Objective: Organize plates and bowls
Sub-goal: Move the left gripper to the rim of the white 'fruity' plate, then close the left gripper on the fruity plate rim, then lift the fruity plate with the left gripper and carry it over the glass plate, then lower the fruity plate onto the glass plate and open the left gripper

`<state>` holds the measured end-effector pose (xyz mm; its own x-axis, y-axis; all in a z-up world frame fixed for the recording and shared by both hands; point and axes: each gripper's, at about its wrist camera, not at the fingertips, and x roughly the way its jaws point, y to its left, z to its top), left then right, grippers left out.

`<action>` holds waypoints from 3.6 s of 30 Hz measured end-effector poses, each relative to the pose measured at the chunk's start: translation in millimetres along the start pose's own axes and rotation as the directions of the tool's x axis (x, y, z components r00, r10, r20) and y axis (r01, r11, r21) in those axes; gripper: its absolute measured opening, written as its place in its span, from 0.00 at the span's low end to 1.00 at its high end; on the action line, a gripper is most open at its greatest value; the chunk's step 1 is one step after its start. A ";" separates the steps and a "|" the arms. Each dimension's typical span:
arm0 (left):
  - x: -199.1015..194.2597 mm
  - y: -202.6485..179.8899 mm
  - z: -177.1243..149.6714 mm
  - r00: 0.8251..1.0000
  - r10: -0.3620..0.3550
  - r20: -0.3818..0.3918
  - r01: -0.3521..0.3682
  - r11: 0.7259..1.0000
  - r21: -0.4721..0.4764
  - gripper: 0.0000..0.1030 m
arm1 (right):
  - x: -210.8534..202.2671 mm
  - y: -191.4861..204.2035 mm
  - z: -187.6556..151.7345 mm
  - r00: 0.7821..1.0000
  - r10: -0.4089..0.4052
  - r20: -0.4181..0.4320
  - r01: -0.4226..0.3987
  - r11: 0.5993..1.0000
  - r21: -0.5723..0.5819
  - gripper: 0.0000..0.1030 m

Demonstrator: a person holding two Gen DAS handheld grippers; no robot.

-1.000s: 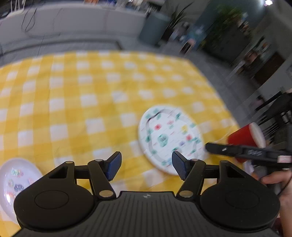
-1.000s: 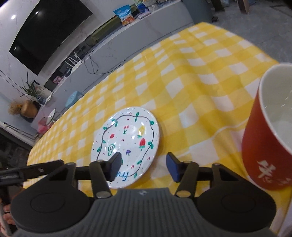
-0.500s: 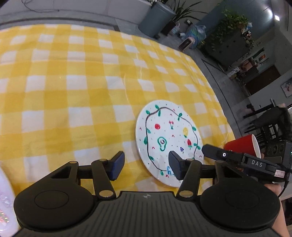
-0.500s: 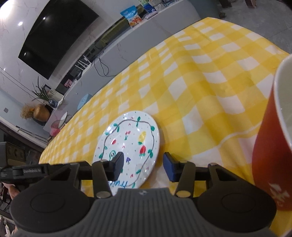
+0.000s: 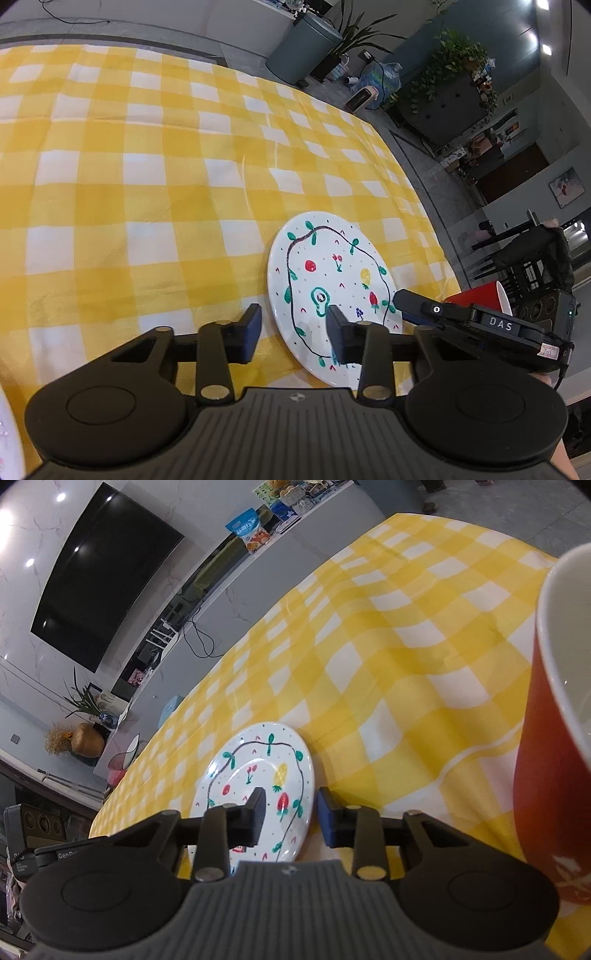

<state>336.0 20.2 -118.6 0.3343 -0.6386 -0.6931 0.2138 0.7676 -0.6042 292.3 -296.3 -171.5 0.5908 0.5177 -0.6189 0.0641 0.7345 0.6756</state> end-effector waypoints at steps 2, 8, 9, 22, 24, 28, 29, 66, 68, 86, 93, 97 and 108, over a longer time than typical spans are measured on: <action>2.0 -0.8 -1.3 1.000 -0.009 -0.009 0.009 1.000 -0.002 0.32 | 0.4 1.9 -1.0 1.000 -0.009 0.002 0.009 1.000 -0.001 0.27; 2.8 -2.6 -2.2 1.000 -0.003 -0.010 0.004 1.000 0.010 0.32 | -0.4 -0.9 -1.9 1.000 -0.001 -0.006 0.001 1.000 0.021 0.22; 2.5 -1.9 -1.9 1.000 -0.004 -0.013 0.004 1.000 0.007 0.32 | -0.5 -0.6 -2.4 1.000 0.000 -0.009 0.000 1.000 0.017 0.21; -4.2 2.6 2.1 1.000 -0.005 -0.030 0.005 1.000 0.015 0.32 | -8.3 14.6 -11.2 0.999 0.050 -0.021 -0.050 0.998 -0.025 0.10; -5.2 1.6 2.7 0.999 -0.013 -0.031 0.013 1.000 0.022 0.32 | -9.7 13.1 -13.9 0.998 0.058 -0.027 -0.058 0.998 -0.005 0.10; -6.6 0.8 2.0 0.998 -0.041 -0.054 0.043 0.999 0.034 0.32 | -15.8 12.5 -17.3 0.998 0.058 -0.036 -0.058 0.998 0.010 0.11; -6.8 -0.5 1.1 0.997 -0.047 -0.062 0.050 0.998 0.042 0.32 | -18.0 12.3 -18.3 0.998 0.057 -0.039 -0.056 0.998 0.014 0.11; -14.5 -58.6 -50.9 0.925 -0.162 -0.344 0.230 0.958 0.169 0.32 | -106.9 7.2 -98.4 0.987 0.126 -0.098 -0.112 0.984 0.137 0.14; -14.6 -61.5 -53.6 0.923 -0.154 -0.353 0.230 0.956 0.185 0.33 | -109.6 6.8 -103.4 0.987 0.128 -0.101 -0.112 0.983 0.145 0.14; -39.3 -76.4 -75.5 0.931 -0.088 -0.355 0.186 0.950 0.252 0.33 | -127.2 20.9 -142.5 0.973 0.188 -0.133 -0.166 0.973 0.162 0.14; -34.9 -81.0 -80.9 0.927 -0.010 -0.374 0.127 0.949 0.289 0.33 | -123.4 26.3 -157.6 0.967 0.175 -0.186 -0.144 0.975 0.170 0.14; -26.0 -81.8 -87.5 0.920 0.049 -0.389 0.085 0.943 0.321 0.32 | -115.4 26.6 -162.4 0.961 0.158 -0.226 -0.118 0.977 0.179 0.00; -17.7 -86.2 -97.0 0.900 0.154 -0.409 0.021 0.919 0.393 0.32 | -116.9 35.4 -163.9 0.969 0.098 -0.226 -0.065 0.987 0.150 0.00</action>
<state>222.6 -39.9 -92.4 -0.0416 -0.4786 -0.8770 0.5643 0.7131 -0.4159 93.7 -259.0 -140.9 0.3971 0.6728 -0.6242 0.1454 0.6254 0.7666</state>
